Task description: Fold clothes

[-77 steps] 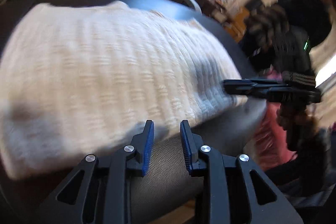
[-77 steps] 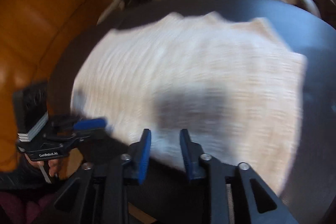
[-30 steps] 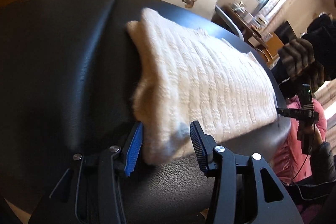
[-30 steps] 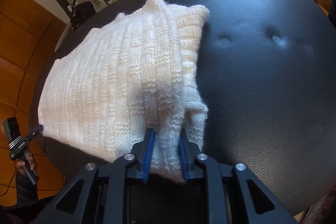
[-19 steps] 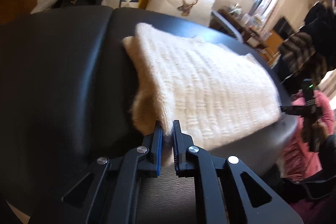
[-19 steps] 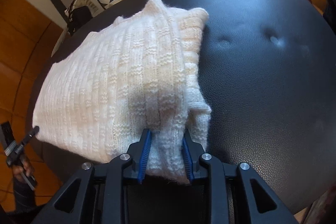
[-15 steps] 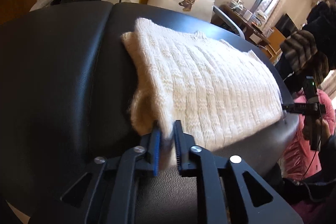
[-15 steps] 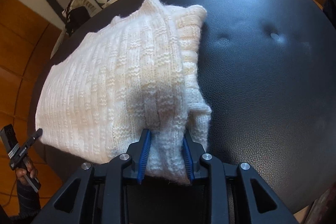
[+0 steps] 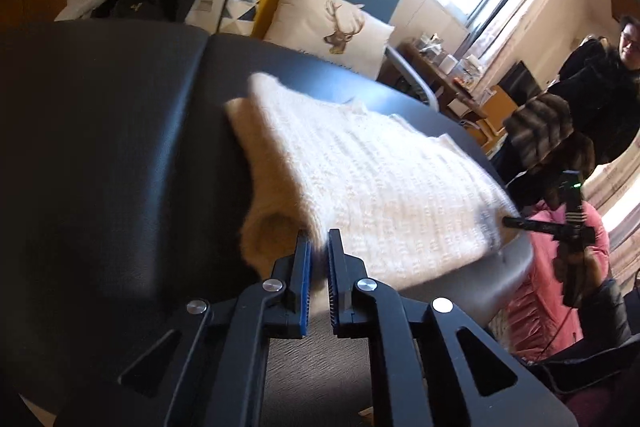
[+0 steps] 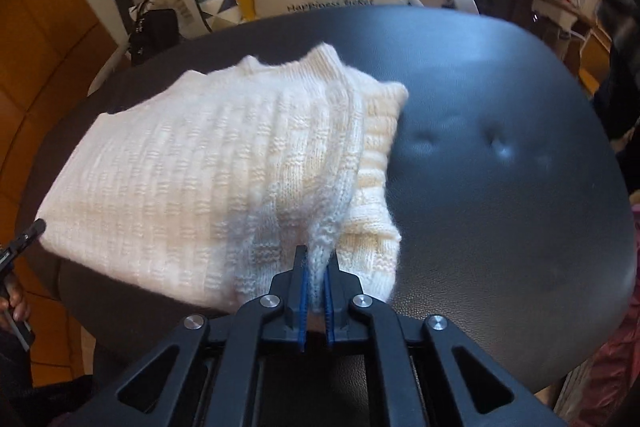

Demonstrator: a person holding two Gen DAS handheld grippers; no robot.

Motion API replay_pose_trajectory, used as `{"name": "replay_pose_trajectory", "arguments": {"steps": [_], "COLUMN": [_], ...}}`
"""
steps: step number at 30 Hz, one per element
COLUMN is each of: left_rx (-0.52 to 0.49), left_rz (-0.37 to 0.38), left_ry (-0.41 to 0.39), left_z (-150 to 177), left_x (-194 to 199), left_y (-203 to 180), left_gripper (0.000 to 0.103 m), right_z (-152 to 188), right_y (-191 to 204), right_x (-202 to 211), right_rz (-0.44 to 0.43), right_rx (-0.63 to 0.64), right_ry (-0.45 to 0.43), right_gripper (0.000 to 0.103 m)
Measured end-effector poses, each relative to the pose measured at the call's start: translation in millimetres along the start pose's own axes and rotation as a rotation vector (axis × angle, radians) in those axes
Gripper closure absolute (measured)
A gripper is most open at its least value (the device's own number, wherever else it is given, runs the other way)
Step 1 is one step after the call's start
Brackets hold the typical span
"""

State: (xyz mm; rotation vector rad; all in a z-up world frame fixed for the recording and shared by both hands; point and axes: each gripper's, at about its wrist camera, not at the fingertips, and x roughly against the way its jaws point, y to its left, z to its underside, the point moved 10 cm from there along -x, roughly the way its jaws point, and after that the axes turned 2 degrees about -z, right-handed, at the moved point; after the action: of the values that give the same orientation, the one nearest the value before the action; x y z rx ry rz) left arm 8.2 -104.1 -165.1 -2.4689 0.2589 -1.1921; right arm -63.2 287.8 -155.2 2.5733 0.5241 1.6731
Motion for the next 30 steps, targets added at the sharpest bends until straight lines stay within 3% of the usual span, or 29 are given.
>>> {"name": "replay_pose_trajectory", "arguments": {"steps": [4,6,8,10,11,13,17,19,21,23,24,26,30], "left_rx": [0.047,0.082,0.116,0.14,0.145,0.148,0.138,0.124,0.102,0.083,0.077,0.073,0.07], "left_rz": [-0.038,-0.016,0.021,0.052,0.042,0.028,0.014,0.009,-0.001,-0.001,0.005,0.021,0.034], "left_ry": [0.065,0.065,0.059,0.052,0.051,0.066,0.099,0.096,0.09,0.078,0.066,0.043,0.008], "left_z": [15.8,15.0,11.9,8.2,7.0,7.5,9.9,6.3,2.5,1.1,-1.0,-5.4,-11.0], "left_x": [-18.2,-18.8,-17.4,-16.5,-17.9,-23.3,-33.1,-33.7,-33.4,-29.8,-27.7,-23.0,-11.7], "left_y": [17.6,19.4,18.8,17.0,17.9,18.0,14.1,10.9,7.5,4.9,3.1,0.0,1.5], "left_gripper": [0.096,0.096,0.094,0.085,0.078,0.077,0.077,0.077,0.092,0.095,0.096,0.097,0.097], "right_z": [-1.5,0.6,-3.6,-8.5,-10.1,-13.5,-6.9,-7.8,-8.8,-7.9,-6.7,-12.1,-28.7], "right_y": [-10.8,-12.7,-10.7,-5.1,-3.7,-1.1,-0.3,2.6,5.5,11.2,15.7,19.6,35.1], "right_x": [-39.9,-49.6,-46.0,-40.2,-38.9,-36.1,-54.4,-56.3,-57.9,-55.7,-53.8,-46.7,-10.6], "right_rz": [0.051,0.028,-0.023,-0.153,-0.191,-0.262,-0.295,-0.297,-0.299,-0.232,-0.19,-0.111,-0.128], "right_rx": [-0.045,-0.069,-0.099,-0.151,-0.157,-0.166,-0.171,-0.158,-0.145,-0.056,0.014,0.046,0.069], "right_ry": [0.09,0.102,0.101,0.097,0.097,0.096,0.144,0.135,0.125,0.125,0.131,0.123,0.006], "right_gripper": [0.098,0.098,0.096,0.093,0.087,0.08,0.076,0.076,0.076,0.078,0.08,0.097,0.097]}}
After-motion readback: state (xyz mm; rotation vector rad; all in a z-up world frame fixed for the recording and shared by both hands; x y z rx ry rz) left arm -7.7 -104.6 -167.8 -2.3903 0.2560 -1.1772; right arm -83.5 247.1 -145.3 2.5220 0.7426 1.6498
